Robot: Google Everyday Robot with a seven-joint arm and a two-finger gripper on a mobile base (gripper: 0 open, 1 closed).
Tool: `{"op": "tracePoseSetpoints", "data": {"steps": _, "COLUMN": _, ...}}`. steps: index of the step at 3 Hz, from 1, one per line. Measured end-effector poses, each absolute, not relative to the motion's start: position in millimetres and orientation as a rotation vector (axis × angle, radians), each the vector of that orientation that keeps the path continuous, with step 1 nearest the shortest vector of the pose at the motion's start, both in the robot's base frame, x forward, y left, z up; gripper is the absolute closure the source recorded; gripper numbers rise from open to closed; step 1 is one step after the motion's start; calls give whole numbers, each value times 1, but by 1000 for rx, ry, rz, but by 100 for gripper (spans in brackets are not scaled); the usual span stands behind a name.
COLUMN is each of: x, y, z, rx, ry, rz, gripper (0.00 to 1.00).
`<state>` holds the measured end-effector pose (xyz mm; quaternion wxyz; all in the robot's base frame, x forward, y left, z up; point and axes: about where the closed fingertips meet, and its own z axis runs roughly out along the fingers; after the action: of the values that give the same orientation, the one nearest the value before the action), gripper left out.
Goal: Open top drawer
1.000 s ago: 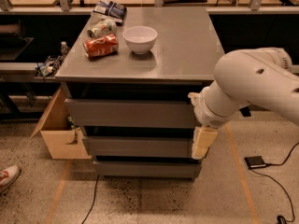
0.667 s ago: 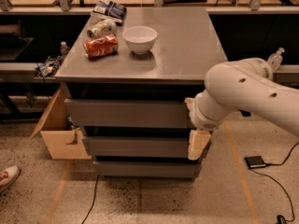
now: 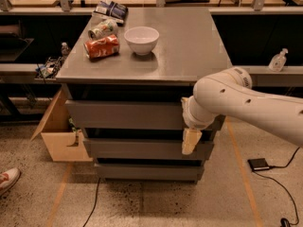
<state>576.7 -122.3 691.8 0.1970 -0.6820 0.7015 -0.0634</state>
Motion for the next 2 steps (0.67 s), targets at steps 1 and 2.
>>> {"op": "tracePoseSetpoints", "data": {"steps": 1, "x": 602, "y": -117, "z": 684, "rx": -1885, "ry": 1931, "rz": -211, "gripper": 0}}
{"op": "tracePoseSetpoints", "data": {"steps": 2, "x": 626, "y": -111, "z": 675, "rx": -1872, "ry": 1914, "rz": -221, "gripper": 0}}
